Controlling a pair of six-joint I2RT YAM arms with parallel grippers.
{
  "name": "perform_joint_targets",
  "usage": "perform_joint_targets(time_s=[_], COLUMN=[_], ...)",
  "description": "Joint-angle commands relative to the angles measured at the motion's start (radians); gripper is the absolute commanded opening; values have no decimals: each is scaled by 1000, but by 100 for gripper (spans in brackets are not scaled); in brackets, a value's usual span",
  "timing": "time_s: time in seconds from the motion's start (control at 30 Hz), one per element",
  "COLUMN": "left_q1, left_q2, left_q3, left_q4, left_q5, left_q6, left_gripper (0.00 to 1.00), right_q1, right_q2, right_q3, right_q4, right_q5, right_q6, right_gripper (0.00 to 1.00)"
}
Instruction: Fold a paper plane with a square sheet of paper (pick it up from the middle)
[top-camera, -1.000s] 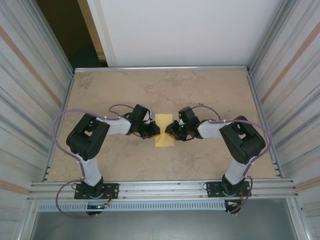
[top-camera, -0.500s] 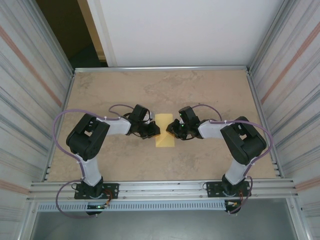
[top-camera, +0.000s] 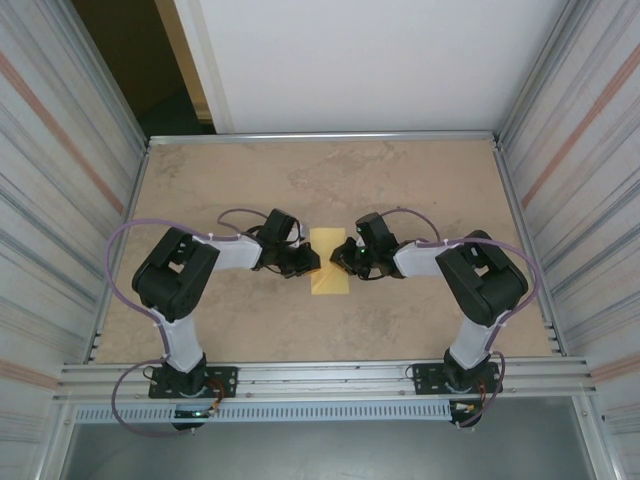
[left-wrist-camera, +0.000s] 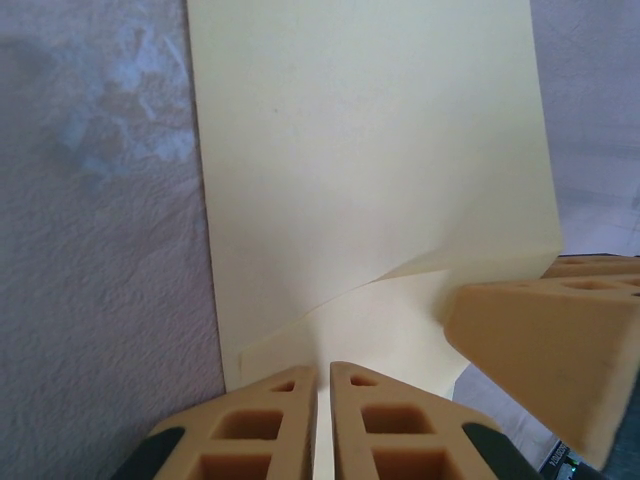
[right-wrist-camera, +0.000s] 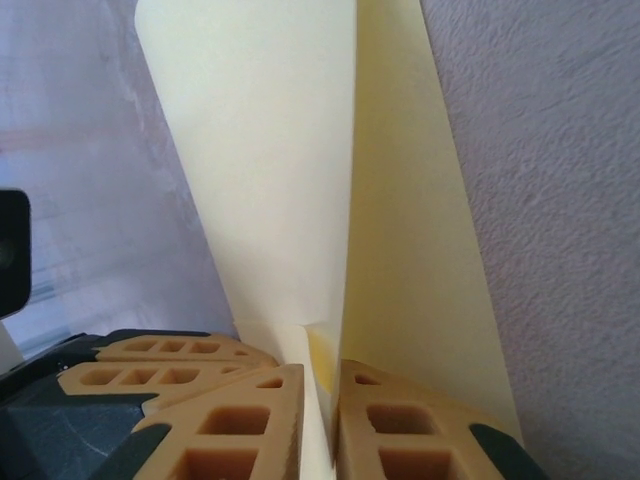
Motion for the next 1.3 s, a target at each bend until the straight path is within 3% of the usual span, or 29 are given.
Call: perform_joint_targets(time_s=[0.0,0.17,0.33,0.43,0.6,0.77,0.97,1.27], left_q1=[10,41,87,127,147,126,69,60], left_q2=[-29,-104,-240,-331,-418,-422,-407,-375], left_q3=[3,-15,-79,-137,-194,-228,-188,-165], left_q4=[-79,-36,58,160,332,521,564,616], left_q5=[-24,8,46,96,172,218,235,262], left_q6=[-7,-62,-132,-191,-278,-379,-378,-406], left_gripper=[14,15,25,38,72,91,93,74], right_q1=[6,-3,-49,-85,-140,-159,-160,-169], right_q2=[21,-16,-113,-184,-307,-388,-399,-393], right_q3=[-12,-18,-34,-38,-27,5,18,12], right_q4=[24,48,93,107,112,111,193,234], right_q5=[-10,-1,-21,-53,-144,-221,-285,-310], right_q6=[17,-25,-75,-95,-95,-74,3,35], right_gripper=[11,1,0,0,0,0,0,0])
